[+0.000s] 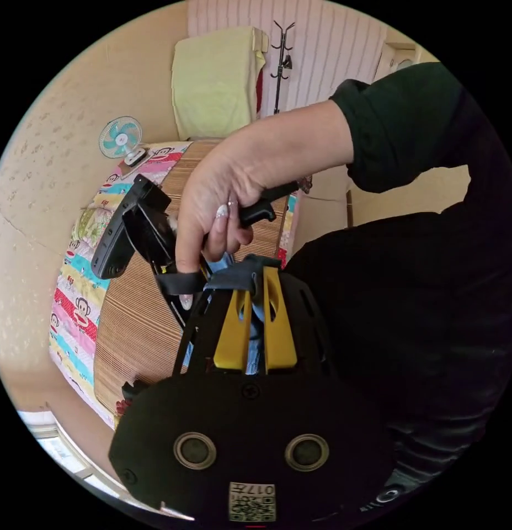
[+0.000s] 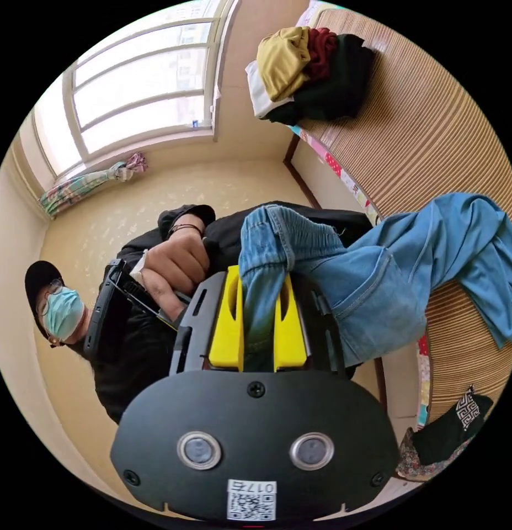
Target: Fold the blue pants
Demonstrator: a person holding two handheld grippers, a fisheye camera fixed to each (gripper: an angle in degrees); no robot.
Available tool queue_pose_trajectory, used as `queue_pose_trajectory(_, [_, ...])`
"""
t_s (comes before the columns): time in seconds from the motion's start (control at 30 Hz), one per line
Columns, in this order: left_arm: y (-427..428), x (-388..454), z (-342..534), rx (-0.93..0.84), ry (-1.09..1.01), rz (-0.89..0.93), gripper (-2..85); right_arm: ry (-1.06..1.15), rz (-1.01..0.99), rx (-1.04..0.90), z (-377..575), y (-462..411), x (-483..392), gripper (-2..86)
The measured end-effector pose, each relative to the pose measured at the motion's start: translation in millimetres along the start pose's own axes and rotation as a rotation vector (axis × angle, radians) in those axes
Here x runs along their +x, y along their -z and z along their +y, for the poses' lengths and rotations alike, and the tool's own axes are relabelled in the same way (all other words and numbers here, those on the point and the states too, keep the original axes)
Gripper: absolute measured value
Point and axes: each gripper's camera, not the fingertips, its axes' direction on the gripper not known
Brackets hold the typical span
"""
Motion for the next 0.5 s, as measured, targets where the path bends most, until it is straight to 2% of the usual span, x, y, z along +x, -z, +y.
queue_pose_trajectory(0.1, [9, 13, 7, 0.006, 0.034, -0.154, 4.7, 0.192, -0.004, 0.304, 32, 40, -30, 6.1])
queue_pose_trajectory(0.17, [33, 17, 21, 0.082, 0.133, -0.307, 4.7, 0.470, -0.037, 0.515, 77, 74, -76, 5.7])
queue_pose_trajectory(0.2, [40, 18, 26, 0.109, 0.167, -0.354, 4.6, 0.534, -0.035, 0.553, 88, 80, -88, 5.7])
queue_pose_trajectory(0.27, [81, 26, 56, 0.277, 0.275, -0.524, 3.8, 0.760, -0.019, 0.662, 130, 100, -137, 5.5])
queue_pose_trajectory(0.33, [117, 36, 86, 0.447, 0.346, -0.594, 3.0, 0.897, -0.027, 0.717, 158, 114, -169, 5.4])
queue_pose_trajectory(0.4, [151, 39, 122, 0.621, 0.497, -0.623, 2.6, 1.017, -0.049, 0.746, 182, 128, -196, 5.4])
queue_pose_trajectory(0.47, [188, 33, 173, 0.808, 0.677, -0.521, 4.7, 1.150, -0.076, 0.721, 205, 139, -228, 5.4])
queue_pose_trajectory(0.5, [196, 30, 184, 0.843, 0.699, -0.473, 5.6, 1.173, -0.077, 0.709, 209, 139, -235, 5.4])
